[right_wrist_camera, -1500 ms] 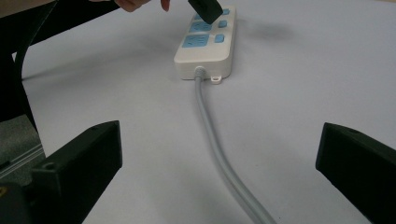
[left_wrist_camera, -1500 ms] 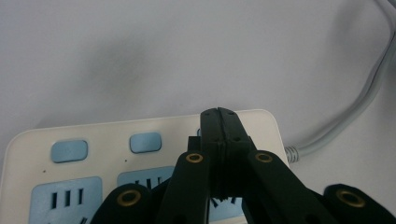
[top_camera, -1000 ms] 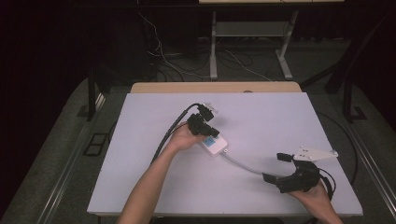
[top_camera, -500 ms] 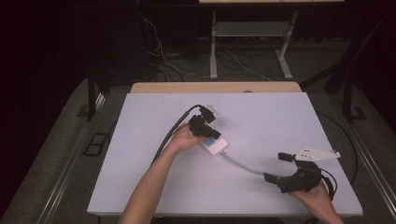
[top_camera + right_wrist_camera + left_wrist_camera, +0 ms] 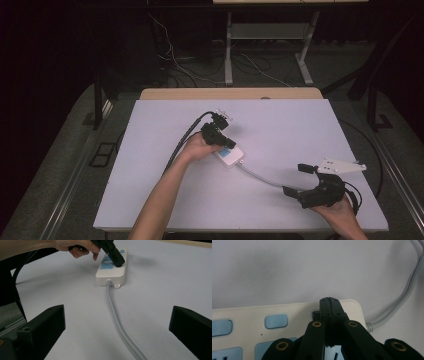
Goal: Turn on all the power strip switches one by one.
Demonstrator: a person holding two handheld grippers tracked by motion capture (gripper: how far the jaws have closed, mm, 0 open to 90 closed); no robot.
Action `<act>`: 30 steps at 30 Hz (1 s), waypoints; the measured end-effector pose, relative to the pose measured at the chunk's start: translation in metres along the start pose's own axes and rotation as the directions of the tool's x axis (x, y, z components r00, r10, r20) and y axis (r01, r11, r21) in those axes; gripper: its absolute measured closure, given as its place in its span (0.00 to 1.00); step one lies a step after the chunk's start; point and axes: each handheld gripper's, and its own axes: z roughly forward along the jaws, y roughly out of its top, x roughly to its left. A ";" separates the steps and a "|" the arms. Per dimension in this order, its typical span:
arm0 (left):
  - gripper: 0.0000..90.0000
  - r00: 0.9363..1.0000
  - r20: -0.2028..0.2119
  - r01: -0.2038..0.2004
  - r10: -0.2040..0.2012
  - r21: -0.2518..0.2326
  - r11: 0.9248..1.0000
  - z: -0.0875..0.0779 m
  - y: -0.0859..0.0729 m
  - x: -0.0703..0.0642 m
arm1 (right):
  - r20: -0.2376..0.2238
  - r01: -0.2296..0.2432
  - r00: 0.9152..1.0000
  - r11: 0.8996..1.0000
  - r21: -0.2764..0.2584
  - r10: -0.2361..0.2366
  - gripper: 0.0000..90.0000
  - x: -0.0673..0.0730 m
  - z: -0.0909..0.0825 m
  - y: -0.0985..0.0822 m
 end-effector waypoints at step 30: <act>1.00 0.993 -0.107 -0.045 0.043 -0.020 0.999 -0.036 0.013 0.002 | 0.003 0.000 1.000 1.000 0.017 0.000 0.00 -0.002 0.003 0.000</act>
